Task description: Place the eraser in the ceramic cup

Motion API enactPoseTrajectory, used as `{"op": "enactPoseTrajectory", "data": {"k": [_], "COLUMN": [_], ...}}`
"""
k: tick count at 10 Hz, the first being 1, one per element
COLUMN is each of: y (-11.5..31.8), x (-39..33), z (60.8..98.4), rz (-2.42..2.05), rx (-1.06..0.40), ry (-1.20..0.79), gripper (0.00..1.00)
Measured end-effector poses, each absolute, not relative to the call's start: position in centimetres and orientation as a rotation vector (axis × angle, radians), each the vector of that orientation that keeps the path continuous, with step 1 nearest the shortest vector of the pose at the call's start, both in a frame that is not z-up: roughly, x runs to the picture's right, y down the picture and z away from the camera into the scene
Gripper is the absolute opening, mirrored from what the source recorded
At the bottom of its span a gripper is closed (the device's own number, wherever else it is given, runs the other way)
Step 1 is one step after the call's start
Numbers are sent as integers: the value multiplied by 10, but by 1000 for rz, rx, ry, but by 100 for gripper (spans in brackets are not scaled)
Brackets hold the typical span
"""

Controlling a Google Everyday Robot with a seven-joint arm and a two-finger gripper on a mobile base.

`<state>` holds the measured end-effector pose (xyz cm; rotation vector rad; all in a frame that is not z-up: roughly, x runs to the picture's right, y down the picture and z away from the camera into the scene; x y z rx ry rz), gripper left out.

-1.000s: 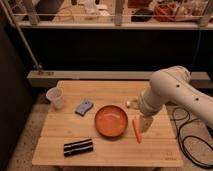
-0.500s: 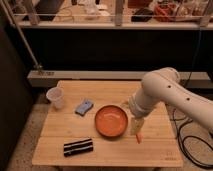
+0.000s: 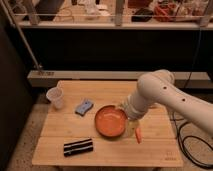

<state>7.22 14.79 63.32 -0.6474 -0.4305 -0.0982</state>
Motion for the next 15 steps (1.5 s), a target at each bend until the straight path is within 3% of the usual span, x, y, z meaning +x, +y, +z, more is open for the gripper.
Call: {"op": "enactPoseTrajectory", "data": {"k": [15], "y": [185], "x": [-19], "z": [633], "rz": [-143], "rx": [-658], "ry": [-553], "gripper": [80]}}
